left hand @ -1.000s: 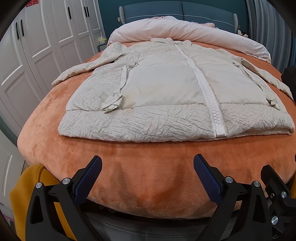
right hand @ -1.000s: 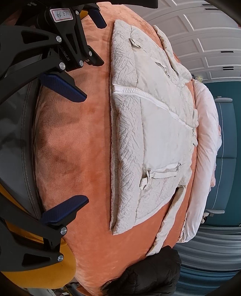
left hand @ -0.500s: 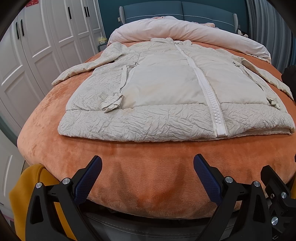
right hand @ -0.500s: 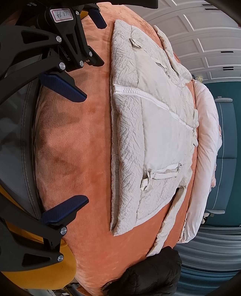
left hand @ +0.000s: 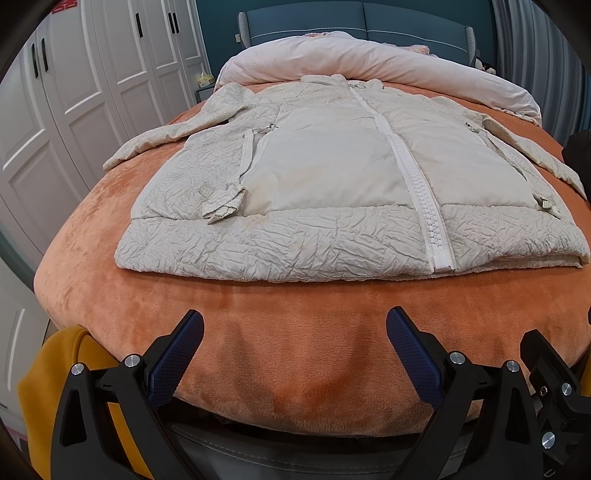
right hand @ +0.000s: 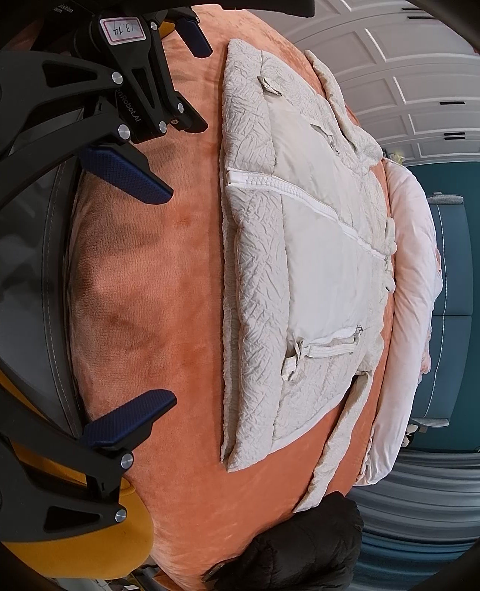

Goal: Fold large clothes

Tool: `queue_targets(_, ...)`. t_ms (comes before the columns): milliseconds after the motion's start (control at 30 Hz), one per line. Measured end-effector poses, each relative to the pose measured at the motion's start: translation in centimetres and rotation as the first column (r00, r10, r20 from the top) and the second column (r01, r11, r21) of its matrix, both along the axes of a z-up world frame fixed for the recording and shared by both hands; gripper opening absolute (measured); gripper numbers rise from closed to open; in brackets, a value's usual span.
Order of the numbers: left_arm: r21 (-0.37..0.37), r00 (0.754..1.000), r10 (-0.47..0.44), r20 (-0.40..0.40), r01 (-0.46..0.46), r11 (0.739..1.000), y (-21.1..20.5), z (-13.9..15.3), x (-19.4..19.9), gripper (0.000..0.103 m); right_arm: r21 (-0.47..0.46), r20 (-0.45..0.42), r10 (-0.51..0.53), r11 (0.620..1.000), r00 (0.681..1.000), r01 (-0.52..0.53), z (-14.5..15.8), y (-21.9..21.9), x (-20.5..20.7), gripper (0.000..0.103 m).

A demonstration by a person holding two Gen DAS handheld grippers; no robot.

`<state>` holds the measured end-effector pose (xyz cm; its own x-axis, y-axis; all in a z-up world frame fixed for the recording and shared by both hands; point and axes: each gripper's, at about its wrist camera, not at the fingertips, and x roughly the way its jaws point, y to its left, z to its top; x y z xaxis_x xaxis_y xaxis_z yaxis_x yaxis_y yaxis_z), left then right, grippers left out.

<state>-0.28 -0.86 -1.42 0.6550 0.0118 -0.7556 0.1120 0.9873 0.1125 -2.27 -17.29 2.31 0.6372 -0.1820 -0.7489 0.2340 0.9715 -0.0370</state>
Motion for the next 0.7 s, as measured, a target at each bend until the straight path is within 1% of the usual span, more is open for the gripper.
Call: queue_targets(700, 0.000, 1.000, -0.002, -0.004, 0.002, 1.000, 0.03, 0.07, 0.04, 0.096, 0.004, -0.005, 0.005, 1.000, 1.000, -0.005, -0.14, 0.02, 0.02, 0.098)
